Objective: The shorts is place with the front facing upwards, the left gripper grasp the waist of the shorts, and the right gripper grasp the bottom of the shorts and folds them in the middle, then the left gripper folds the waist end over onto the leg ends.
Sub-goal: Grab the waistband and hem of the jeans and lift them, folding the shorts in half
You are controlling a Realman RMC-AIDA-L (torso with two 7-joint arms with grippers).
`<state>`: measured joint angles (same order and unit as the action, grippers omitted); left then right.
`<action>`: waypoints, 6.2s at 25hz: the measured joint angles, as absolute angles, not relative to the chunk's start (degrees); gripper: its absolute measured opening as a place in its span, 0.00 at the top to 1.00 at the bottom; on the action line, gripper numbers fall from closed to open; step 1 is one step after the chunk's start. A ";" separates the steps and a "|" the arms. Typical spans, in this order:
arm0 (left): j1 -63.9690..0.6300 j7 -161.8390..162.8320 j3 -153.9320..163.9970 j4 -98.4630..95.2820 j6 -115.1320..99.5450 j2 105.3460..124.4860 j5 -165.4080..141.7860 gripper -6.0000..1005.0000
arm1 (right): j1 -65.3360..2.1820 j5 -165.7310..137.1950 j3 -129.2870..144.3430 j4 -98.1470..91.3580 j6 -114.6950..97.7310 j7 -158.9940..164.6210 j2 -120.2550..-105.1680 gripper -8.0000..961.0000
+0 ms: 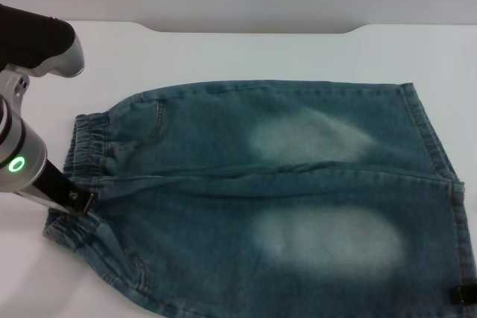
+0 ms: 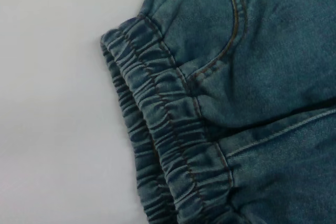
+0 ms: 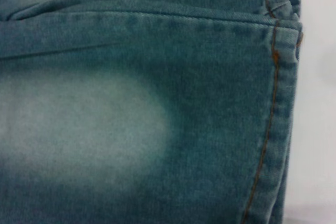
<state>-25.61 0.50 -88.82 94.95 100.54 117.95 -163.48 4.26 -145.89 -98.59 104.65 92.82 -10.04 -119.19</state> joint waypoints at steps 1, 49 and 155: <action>-25.61 0.45 -88.74 94.94 100.54 117.95 -163.48 0.95 | 4.29 -145.89 -98.45 104.63 92.76 -10.04 -119.21 0.18; -25.74 -0.01 -88.69 94.08 99.83 117.95 -163.48 0.95 | 2.37 -139.49 -98.89 101.87 94.29 -13.64 -118.85 0.75; -27.07 -0.07 -88.08 93.42 99.38 118.04 -163.48 0.95 | 1.83 -140.18 -107.07 95.86 97.72 -14.51 -119.00 0.49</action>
<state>-27.07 -0.07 -88.08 93.42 99.38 118.04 -163.48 1.83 -140.18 -107.07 95.86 97.72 -14.51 -119.00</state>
